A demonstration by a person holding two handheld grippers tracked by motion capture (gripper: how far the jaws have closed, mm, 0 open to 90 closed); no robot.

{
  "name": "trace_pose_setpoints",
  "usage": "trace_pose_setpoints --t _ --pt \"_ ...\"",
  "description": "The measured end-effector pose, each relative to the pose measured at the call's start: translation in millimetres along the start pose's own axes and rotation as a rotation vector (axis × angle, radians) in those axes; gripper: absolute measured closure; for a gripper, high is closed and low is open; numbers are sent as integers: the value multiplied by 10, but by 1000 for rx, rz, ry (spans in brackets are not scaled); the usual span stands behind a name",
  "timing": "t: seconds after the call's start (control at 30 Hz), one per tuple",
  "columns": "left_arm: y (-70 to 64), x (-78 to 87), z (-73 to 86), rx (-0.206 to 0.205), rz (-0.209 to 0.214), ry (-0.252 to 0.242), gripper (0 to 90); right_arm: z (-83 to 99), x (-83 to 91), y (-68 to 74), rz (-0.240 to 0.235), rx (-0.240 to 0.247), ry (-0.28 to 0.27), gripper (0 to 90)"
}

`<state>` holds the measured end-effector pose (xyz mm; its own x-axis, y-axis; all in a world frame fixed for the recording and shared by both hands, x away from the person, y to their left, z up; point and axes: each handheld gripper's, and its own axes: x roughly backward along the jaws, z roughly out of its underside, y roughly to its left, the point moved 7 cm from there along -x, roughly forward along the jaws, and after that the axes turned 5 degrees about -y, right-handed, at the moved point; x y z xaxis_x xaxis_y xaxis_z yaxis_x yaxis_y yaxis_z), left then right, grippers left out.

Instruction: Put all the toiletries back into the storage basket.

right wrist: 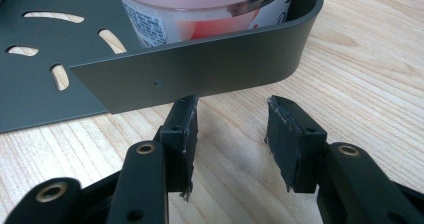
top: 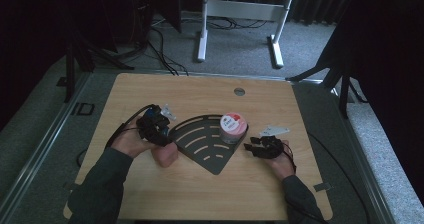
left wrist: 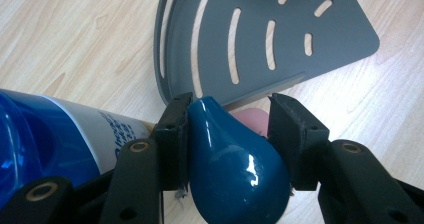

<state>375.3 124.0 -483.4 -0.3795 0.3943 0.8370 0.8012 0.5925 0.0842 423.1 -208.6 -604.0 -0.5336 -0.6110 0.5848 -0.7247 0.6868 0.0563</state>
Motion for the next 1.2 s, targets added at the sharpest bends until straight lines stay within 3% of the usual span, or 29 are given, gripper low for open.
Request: trace_pose_setpoints --t 0.27,0.83,1.2 --pt "6 20 8 28 18 -5 548 0 0 -1 -1 0 0 549" --pt "4 37 30 79 6 -26 557 -1 0 -2 -3 0 -1 546" --pt "8 41 104 111 23 -42 534 0 1 0 -4 -2 0 544"
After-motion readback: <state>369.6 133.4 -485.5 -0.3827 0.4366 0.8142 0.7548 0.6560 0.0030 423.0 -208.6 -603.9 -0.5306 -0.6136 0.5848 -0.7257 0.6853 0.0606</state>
